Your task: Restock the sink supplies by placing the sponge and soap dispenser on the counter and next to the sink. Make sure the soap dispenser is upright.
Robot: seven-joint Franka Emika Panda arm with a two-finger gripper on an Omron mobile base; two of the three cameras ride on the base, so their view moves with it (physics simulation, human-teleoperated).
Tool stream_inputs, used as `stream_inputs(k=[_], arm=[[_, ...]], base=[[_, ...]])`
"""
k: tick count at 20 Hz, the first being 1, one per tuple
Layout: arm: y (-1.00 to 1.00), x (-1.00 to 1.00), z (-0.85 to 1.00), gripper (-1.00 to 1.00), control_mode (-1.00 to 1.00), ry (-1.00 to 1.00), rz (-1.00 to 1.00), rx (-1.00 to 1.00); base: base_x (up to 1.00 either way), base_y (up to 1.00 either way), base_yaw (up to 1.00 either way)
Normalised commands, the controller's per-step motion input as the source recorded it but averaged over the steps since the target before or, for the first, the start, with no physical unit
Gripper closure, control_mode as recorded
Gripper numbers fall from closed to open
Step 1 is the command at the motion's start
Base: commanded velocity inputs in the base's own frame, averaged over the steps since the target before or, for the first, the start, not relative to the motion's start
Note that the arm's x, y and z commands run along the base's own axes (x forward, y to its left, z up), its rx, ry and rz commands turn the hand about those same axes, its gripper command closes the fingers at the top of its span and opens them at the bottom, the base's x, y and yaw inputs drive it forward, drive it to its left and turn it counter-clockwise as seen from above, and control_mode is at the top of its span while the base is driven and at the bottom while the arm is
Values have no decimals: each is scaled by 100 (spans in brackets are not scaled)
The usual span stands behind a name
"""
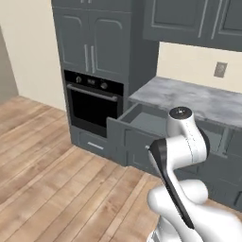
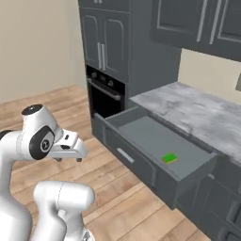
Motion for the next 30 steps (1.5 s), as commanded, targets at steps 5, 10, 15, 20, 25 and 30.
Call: stream_inputs(k=[5,10,15,20,25,30], arm=[[0,0,0,-100,100,0,0,0],[0,0,0,-100,100,0,0,0],[0,0,0,-100,100,0,0,0],[-4,0,0,-100,-100,0,-1,3],[-40,68,0,-100,-100,0,-10,17],[-48,92,0,-100,-100,0,-13,18]], base=[[12,-65,-43],[44,-51,-9],[3,-24,0],[-2,-10,-1],[0,0,0],[0,0,0]])
